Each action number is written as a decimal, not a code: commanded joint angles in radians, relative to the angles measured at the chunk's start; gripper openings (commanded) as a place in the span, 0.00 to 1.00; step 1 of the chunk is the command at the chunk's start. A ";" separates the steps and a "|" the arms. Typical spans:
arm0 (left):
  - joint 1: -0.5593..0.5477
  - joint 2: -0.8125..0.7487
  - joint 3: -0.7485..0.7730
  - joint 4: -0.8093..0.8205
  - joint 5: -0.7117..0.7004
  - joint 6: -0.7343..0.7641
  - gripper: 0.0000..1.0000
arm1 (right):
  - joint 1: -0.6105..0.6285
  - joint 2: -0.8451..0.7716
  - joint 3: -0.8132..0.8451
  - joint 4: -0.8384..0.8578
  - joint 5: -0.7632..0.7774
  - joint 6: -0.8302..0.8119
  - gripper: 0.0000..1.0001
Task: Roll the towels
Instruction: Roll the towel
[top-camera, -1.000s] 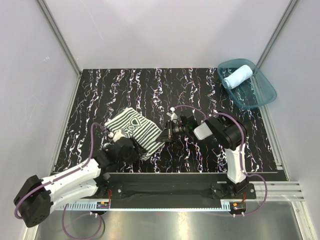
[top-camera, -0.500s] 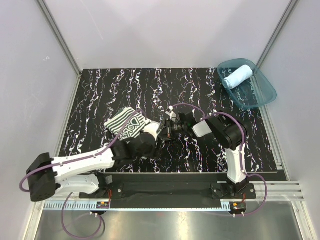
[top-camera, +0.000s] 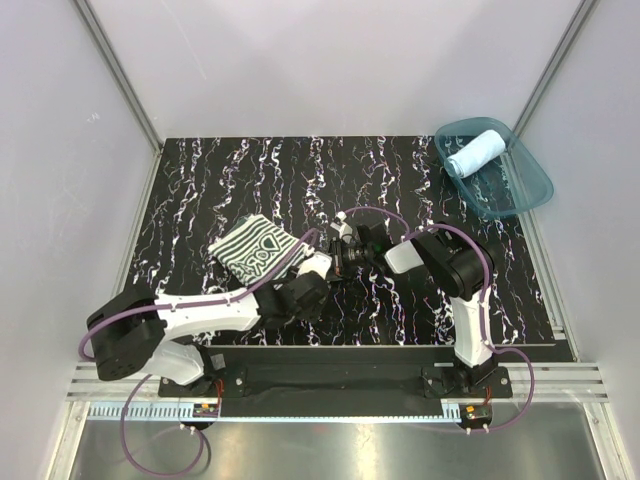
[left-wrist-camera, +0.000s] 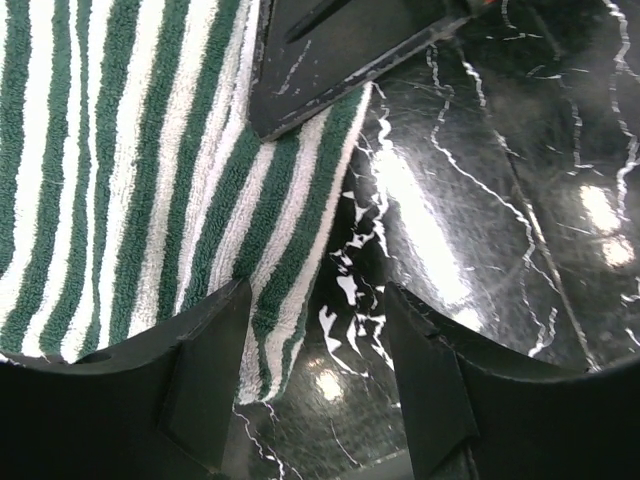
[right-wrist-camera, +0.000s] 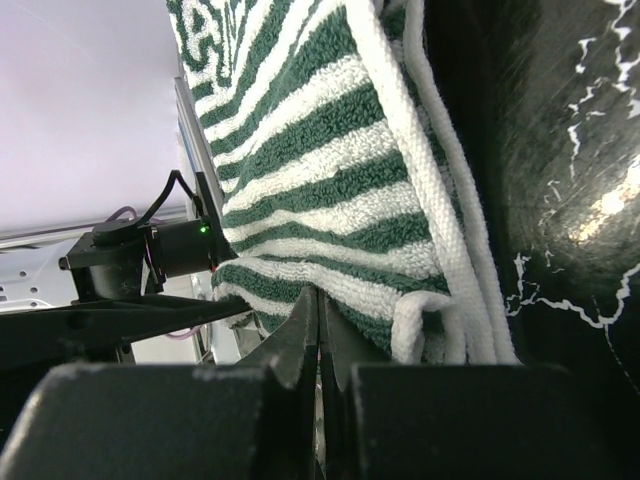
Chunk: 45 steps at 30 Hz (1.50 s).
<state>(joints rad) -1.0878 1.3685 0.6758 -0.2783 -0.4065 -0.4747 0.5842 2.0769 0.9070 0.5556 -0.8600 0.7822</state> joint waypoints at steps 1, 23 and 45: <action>0.005 0.006 -0.018 0.041 -0.077 -0.001 0.61 | -0.009 0.046 0.001 -0.089 0.085 -0.061 0.00; 0.040 0.100 0.025 -0.177 -0.093 -0.188 0.79 | -0.023 0.074 0.016 -0.086 0.059 -0.043 0.00; -0.015 -0.063 0.122 -0.085 0.000 0.035 0.66 | -0.024 0.086 0.018 -0.075 0.058 -0.041 0.00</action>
<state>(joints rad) -1.0981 1.2808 0.8135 -0.4366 -0.4557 -0.4484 0.5728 2.1094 0.9352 0.5526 -0.9108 0.7822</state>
